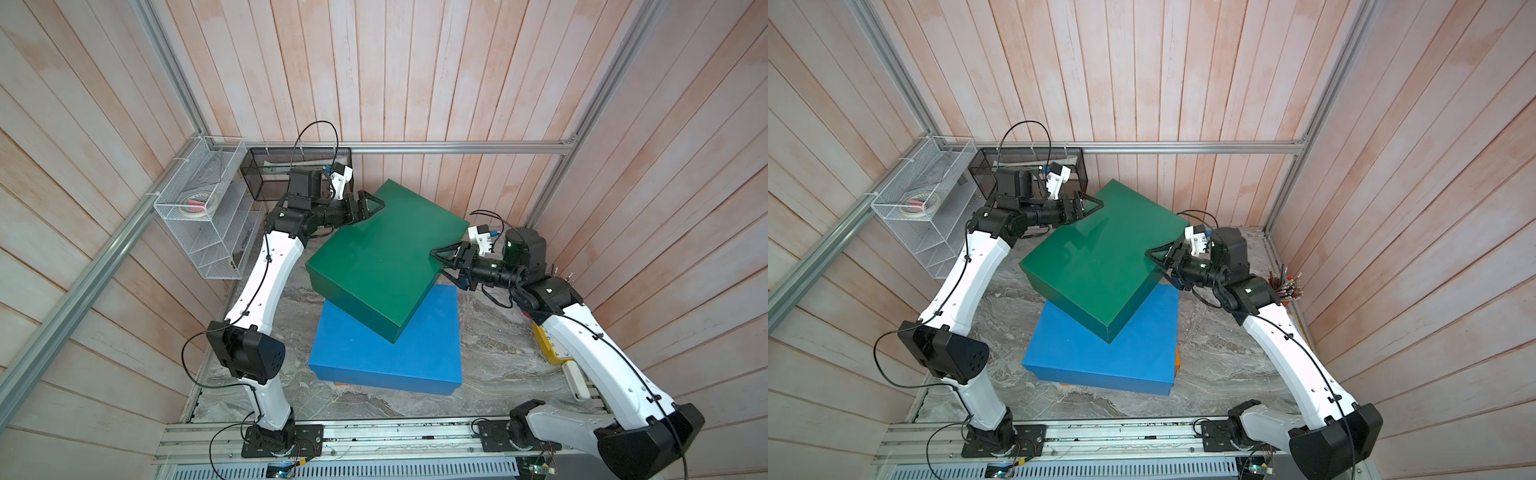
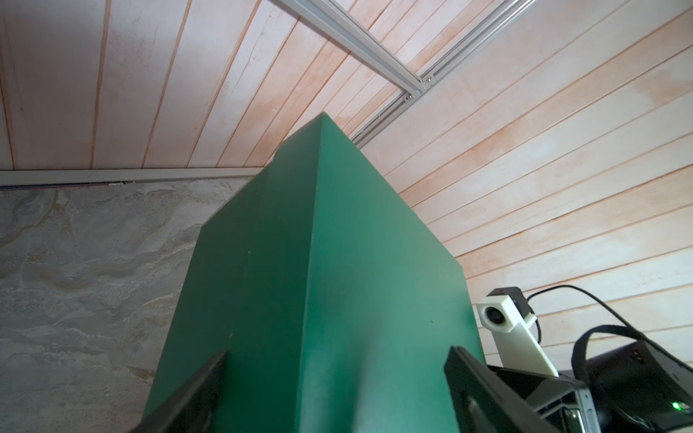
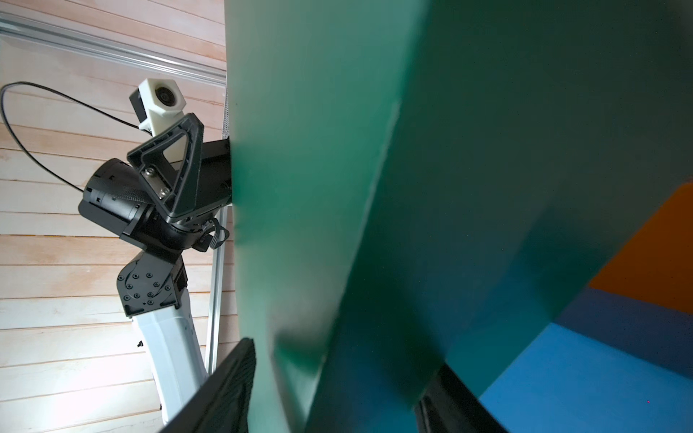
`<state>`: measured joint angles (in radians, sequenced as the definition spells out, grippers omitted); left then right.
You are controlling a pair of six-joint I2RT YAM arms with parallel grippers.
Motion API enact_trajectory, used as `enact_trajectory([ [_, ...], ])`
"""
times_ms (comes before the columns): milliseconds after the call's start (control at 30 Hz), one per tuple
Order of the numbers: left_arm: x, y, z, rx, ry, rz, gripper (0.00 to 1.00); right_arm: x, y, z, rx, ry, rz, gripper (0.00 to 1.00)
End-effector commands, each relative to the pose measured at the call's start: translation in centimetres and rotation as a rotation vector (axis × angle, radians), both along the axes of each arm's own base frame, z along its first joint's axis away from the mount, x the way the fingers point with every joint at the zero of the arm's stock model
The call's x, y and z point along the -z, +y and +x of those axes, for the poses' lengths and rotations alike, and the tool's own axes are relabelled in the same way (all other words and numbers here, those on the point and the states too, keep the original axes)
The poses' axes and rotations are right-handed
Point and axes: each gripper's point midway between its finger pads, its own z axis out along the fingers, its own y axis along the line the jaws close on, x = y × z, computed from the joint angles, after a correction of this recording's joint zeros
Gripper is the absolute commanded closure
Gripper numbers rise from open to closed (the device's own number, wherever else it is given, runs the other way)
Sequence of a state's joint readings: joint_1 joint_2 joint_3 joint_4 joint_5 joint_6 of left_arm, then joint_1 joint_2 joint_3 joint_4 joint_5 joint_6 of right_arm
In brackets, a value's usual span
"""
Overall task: Stack the shoeboxes
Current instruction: Place the shoebox at the shoebox.
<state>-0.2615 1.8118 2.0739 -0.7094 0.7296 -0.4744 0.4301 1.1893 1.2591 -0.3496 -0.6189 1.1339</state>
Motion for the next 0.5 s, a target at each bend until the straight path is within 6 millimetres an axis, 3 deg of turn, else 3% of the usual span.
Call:
enact_trajectory([
  [0, -0.9, -2.2, -3.6, 0.16, 0.009, -0.032, 0.08, -1.2, 1.2, -2.1, -0.085, -0.001, 0.014, 0.34],
  [200, 1.0, -1.2, -4.7, 0.157, 0.047, 0.009, 0.06, -0.6, 0.7, -3.1, -0.09, 0.014, -0.013, 0.32],
  [467, 2.1, -0.5, -4.5, 0.167, 0.024, 0.025, 0.05, 0.1, -0.6, -2.0, -0.088, -0.032, -0.097, 0.21],
])
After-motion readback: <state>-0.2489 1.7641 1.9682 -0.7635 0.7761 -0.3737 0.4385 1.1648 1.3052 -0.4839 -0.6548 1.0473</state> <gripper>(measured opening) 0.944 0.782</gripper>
